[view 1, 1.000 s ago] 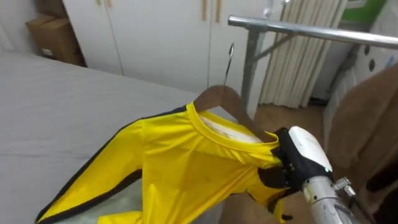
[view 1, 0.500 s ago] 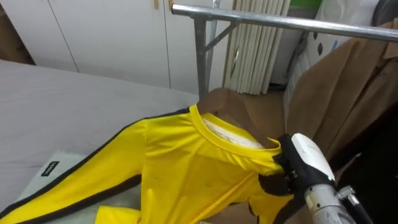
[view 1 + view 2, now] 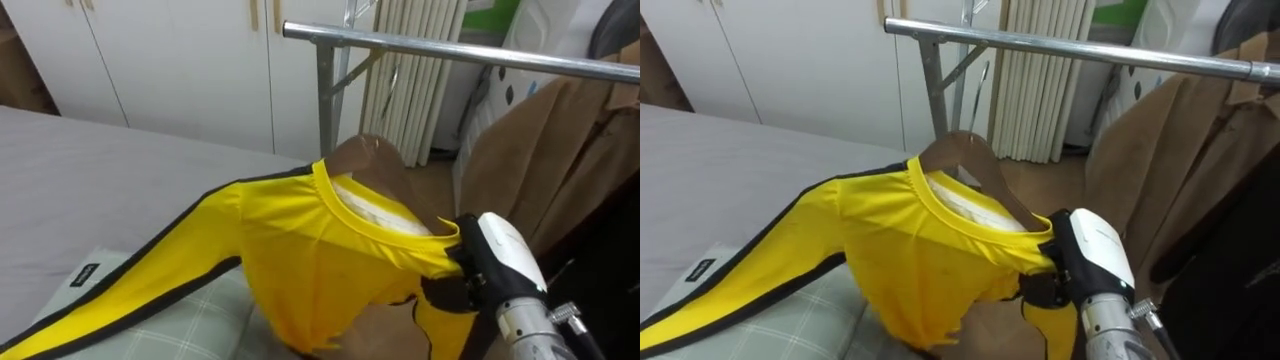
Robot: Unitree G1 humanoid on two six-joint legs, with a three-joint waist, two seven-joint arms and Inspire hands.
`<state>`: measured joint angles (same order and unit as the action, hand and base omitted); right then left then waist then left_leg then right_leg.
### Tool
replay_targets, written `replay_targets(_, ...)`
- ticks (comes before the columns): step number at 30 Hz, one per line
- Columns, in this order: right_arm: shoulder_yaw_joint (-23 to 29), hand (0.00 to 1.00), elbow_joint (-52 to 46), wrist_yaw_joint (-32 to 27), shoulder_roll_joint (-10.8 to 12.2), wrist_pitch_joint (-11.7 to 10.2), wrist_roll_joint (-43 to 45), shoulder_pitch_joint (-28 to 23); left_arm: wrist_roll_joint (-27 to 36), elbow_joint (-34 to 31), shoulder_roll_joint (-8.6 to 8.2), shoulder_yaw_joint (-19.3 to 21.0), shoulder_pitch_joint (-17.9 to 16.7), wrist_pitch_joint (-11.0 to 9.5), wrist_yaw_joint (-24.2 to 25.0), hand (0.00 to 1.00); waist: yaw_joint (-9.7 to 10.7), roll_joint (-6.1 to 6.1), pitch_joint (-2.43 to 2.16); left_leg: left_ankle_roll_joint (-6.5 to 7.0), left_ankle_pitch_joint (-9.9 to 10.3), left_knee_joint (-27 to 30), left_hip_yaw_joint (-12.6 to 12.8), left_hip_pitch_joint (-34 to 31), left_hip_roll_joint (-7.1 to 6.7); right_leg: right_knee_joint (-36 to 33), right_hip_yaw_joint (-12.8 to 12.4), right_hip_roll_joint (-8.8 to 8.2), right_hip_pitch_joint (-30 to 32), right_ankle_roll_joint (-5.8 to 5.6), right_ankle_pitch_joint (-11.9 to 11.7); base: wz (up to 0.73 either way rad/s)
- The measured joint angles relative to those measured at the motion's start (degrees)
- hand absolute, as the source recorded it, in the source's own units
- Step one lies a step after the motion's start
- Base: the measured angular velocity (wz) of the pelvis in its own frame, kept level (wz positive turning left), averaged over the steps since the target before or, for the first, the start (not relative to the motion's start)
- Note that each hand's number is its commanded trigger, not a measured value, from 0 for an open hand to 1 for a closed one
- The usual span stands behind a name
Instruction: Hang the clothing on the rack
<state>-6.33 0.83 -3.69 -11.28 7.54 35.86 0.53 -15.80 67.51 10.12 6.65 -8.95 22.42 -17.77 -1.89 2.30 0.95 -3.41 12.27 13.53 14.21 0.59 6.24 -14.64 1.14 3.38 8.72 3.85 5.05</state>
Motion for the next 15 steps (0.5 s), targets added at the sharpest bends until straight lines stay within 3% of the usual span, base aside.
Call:
replay_targets(5, 0.14, 1.00, -0.18, 0.00, -0.04, 0.00, 1.12, -0.33, 0.01, 0.00, -0.05, 0.02, -0.78, 0.00, -0.34, 0.00, -0.26, -0.14, -0.22, -0.15, -0.10, -0.45, 1.30, 0.51, 0.13, -0.11, -1.15, 0.49, 0.02, 0.14, -0.17, -0.13)
replay_targets(15, 3.55, 1.00, -1.34, 0.18, -0.59, 0.05, 1.83, 0.11, 0.01, -0.11, -0.11, 0.13, -1.88, -0.03, -0.32, 0.00, -0.03, 0.07, -0.48, -0.14, -0.10, -0.88, 1.31, 1.16, -0.05, -0.03, -2.00, 0.64, -0.41, 0.06, -0.29, -0.03)
